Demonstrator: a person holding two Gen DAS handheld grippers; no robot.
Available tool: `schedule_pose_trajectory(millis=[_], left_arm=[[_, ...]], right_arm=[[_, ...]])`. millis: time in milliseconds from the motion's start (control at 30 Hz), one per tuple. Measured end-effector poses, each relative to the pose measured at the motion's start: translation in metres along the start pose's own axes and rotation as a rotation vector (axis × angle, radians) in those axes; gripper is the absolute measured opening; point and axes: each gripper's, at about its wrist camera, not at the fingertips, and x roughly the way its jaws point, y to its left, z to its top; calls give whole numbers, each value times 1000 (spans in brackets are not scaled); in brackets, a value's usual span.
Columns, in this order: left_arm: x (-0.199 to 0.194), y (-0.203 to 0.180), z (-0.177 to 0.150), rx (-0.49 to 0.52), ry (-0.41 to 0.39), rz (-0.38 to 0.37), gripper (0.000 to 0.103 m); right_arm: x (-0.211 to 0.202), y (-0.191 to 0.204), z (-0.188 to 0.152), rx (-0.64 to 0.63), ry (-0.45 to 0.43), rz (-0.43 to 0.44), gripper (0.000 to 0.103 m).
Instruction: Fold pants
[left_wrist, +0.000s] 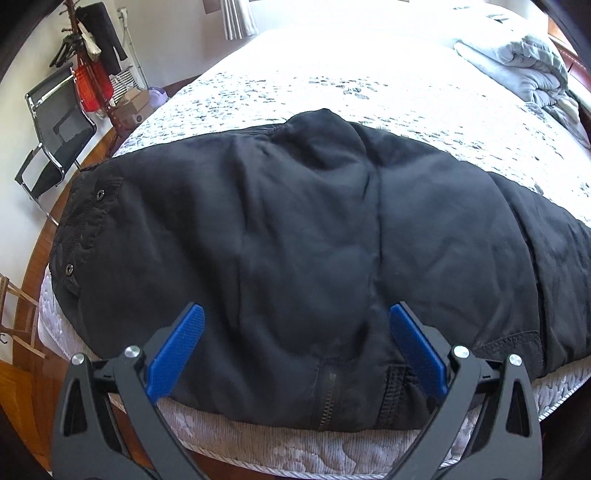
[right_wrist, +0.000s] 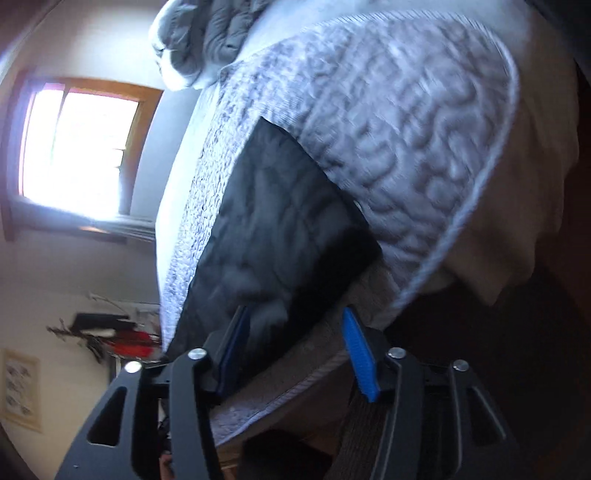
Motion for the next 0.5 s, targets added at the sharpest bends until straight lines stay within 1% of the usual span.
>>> schedule_pose_trajectory(millis=[67, 167, 233, 333, 400, 467, 500], left_arm=[[-2, 2, 0, -2, -2, 2, 100], [-5, 6, 0, 1, -5, 15, 100], [-4, 11, 0, -2, 0, 27, 100], [1, 21, 0, -30, 13, 45, 100], [3, 28, 0, -53, 19, 48, 100], [6, 34, -1, -75, 25, 34, 100], [8, 36, -2, -82, 30, 26, 101]], right_arm=[[5, -8, 2, 30, -4, 40, 54], [14, -11, 7, 43, -22, 55, 54], [21, -13, 11, 58, -19, 50, 54], [31, -18, 13, 104, -26, 67, 55], [33, -17, 12, 108, -35, 80, 55], [34, -9, 14, 66, -51, 73, 45], [36, -6, 16, 43, -57, 85, 26]])
